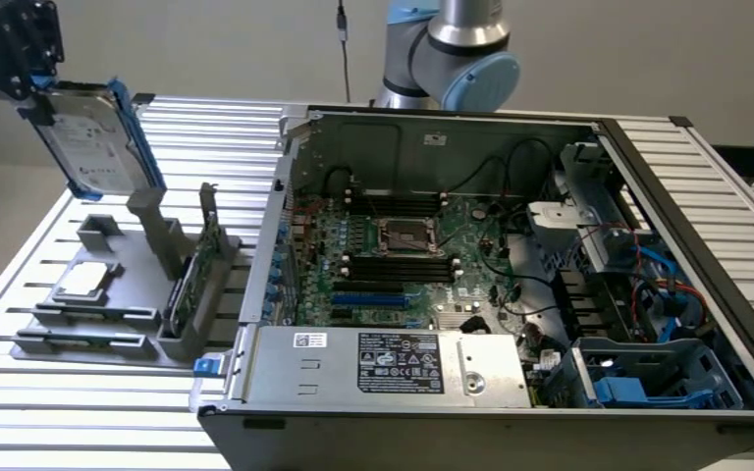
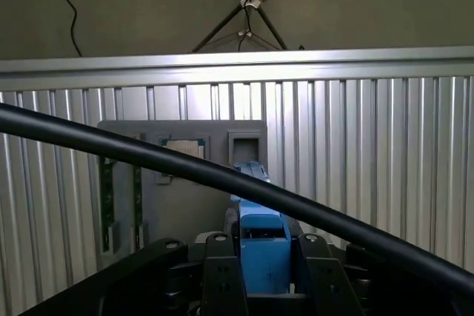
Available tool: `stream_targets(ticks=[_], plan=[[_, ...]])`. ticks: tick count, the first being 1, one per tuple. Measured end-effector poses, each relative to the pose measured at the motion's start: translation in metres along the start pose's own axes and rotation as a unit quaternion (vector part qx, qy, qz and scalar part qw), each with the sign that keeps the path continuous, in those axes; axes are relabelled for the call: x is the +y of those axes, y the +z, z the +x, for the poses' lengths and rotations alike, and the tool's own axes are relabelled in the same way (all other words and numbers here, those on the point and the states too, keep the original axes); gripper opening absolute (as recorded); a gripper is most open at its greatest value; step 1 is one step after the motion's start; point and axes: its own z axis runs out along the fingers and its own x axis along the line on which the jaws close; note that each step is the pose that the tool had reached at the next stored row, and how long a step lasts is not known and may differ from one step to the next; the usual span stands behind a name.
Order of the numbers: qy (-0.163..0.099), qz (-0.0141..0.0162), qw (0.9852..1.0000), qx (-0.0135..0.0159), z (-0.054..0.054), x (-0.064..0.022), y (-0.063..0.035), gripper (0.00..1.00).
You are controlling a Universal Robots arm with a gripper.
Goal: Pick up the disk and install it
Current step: 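Pick up the disk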
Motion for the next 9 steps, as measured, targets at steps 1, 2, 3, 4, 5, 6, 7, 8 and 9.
stream_targets(ticks=[1,2,3,4,5,6,7,8,9], plan=[[0.000,0.0000,1.0000,0.0000,0.000,-0.0026,-0.0047,0.33],[0.000,-0.0002,1.0000,0.0000,0.001,-0.0053,-0.0092,0.33],[0.000,-0.0004,1.0000,0.0000,0.001,-0.0085,-0.0139,0.33],[0.000,-0.0008,1.0000,0.0000,0.002,-0.0119,-0.0185,0.33],[-0.001,-0.0011,1.0000,0.0000,0.002,-0.0152,-0.0227,0.33],[-0.001,-0.0015,1.0000,0.0001,0.003,-0.0185,-0.0269,0.33],[-0.001,-0.0017,1.0000,0.0001,0.003,-0.0219,-0.0309,0.33],[-0.001,-0.0021,1.0000,0.0001,0.004,-0.0252,-0.0348,0.33],[-0.001,-0.0025,1.0000,0.0002,0.004,-0.0287,-0.0390,0.33]])
